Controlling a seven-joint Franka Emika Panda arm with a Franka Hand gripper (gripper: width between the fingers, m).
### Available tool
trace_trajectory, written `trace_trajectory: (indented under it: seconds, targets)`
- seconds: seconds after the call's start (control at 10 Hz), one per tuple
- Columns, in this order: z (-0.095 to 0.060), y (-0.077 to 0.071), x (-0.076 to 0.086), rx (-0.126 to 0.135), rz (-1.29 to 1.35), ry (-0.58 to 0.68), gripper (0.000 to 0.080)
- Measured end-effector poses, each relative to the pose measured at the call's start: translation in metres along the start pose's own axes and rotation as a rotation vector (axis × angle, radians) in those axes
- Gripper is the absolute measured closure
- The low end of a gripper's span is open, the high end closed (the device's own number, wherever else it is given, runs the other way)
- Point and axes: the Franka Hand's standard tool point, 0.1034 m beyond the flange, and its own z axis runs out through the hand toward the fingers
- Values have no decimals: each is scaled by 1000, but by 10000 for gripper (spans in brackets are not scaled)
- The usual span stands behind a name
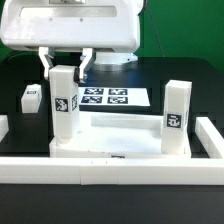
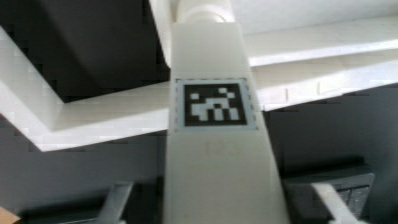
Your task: Assemble desk
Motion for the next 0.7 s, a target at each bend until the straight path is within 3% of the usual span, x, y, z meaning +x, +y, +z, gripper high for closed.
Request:
trace_trajectory:
  seconds: [0.7]
  targets:
    - [4, 2, 2, -12, -34, 30, 509]
